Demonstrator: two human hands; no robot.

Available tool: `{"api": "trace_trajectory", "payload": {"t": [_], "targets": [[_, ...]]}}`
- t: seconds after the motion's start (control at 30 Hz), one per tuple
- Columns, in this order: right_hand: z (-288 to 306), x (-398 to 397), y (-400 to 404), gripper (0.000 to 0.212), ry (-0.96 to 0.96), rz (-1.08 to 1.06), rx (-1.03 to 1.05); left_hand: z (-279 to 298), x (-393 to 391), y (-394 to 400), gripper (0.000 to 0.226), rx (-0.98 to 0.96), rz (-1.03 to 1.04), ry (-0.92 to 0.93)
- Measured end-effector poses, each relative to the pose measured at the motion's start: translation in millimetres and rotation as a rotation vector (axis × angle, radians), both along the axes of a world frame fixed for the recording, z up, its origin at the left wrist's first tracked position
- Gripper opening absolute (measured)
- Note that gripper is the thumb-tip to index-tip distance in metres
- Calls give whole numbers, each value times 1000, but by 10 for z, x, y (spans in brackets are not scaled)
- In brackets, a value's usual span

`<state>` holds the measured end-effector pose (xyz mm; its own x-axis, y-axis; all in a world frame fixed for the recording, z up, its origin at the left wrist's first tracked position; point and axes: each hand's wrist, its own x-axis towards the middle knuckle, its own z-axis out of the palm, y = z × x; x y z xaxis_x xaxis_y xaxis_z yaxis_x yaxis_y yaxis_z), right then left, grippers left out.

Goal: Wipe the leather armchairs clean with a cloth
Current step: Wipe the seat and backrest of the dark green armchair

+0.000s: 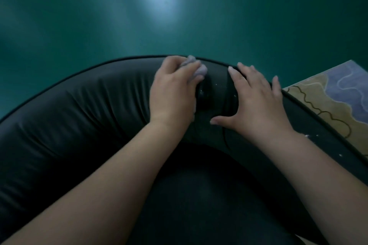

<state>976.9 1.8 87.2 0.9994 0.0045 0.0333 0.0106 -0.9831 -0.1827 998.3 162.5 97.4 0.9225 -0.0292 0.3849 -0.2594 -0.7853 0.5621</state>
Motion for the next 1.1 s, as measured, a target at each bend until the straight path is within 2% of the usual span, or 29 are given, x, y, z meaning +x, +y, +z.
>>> {"api": "trace_trajectory", "payload": {"t": [0.13,0.23,0.33,0.4,0.5,0.6,0.67,0.77,0.97,1.1], "targets": [[36,-16,-39,121,28,32,29,-227,-443,-47,22,83,-77,10],[140,-50,-79,113,9,31,177,-291,-669,86,20,15,-95,96],[225,-107,-186,81,-95,-27,472,-103,-291,38,20,-82,14,52],[222,-113,-309,57,-114,-52,505,-13,-58,-54,25,-86,52,51],[218,-56,-564,42,50,-132,479,-132,-224,-97,26,7,-3,124],[253,-3,-793,33,264,-148,476,-211,-466,0,23,-28,-48,138],[263,18,-858,29,321,-135,521,-149,-308,-3,21,-65,-44,82],[224,29,-883,29,299,-156,588,-68,-51,-158,23,-128,-27,59],[174,47,-950,22,353,-133,724,-209,-532,-138,22,-91,-133,120],[133,42,-966,26,291,-103,719,11,-88,-207,23,-113,-28,34]]}}
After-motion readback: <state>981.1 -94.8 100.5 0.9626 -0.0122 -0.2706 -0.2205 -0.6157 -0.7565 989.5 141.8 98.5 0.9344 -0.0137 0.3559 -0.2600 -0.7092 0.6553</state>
